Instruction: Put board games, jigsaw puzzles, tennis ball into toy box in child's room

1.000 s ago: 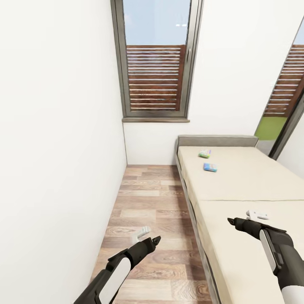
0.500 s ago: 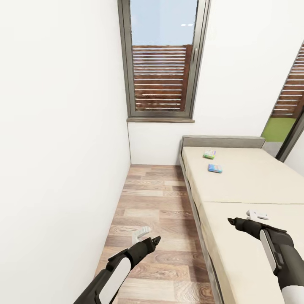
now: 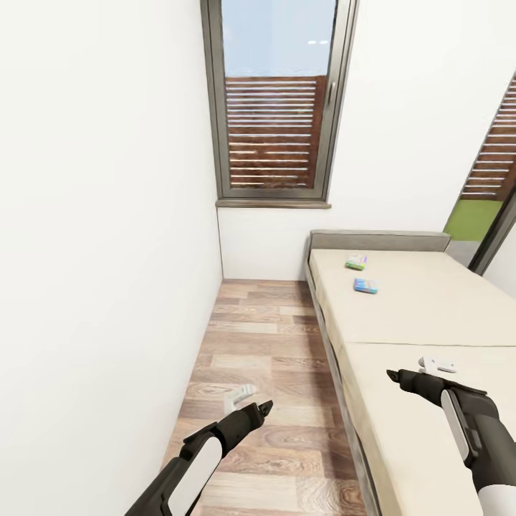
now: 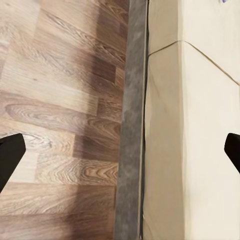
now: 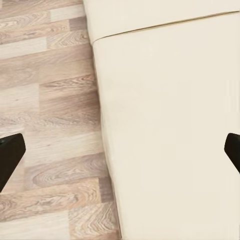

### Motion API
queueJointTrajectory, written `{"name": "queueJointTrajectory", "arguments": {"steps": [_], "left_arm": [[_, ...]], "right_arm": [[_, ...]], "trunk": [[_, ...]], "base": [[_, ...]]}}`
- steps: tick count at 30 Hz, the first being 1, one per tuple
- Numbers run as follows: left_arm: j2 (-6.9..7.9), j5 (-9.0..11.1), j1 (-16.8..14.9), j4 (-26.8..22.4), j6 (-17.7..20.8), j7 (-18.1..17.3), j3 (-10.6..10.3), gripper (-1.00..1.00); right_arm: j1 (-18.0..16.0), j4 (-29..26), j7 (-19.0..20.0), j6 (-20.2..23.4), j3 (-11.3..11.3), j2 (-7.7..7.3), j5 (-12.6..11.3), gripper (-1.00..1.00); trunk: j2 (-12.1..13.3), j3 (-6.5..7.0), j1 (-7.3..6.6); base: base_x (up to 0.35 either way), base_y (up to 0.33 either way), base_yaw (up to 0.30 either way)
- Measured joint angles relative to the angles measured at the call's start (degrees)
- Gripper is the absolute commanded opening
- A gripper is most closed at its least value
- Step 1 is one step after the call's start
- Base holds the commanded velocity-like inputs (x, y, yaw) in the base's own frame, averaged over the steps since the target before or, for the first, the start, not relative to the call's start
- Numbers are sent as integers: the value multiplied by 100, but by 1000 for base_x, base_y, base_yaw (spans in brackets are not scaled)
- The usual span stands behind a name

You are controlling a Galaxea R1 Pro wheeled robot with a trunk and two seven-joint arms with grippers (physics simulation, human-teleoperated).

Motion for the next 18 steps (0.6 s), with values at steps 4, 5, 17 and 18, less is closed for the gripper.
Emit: {"name": "queueJointTrajectory", "arguments": {"steps": [4,5,17,18], "left_arm": [[0,0,0,0,0,5,0,100],[0,0,0,0,0,9,0,100],[0,-1,0,0,0,23,-1,100],[0,-1,0,-1,0,24,-1,100]], "right_arm": [[0,0,0,0,-1,-1,0,100],[0,0,1,0,-2,-1,0,100],[0,-1,-1,1,-4,3,-1,100],[-1,-1,0,1,-4,2,-1,100]], "trunk": [[0,0,0],[0,0,0],[0,0,0],[0,0,0]], "base": [[0,98,-5],[0,73,-44],[0,36,-89],[0,12,-49]]}}
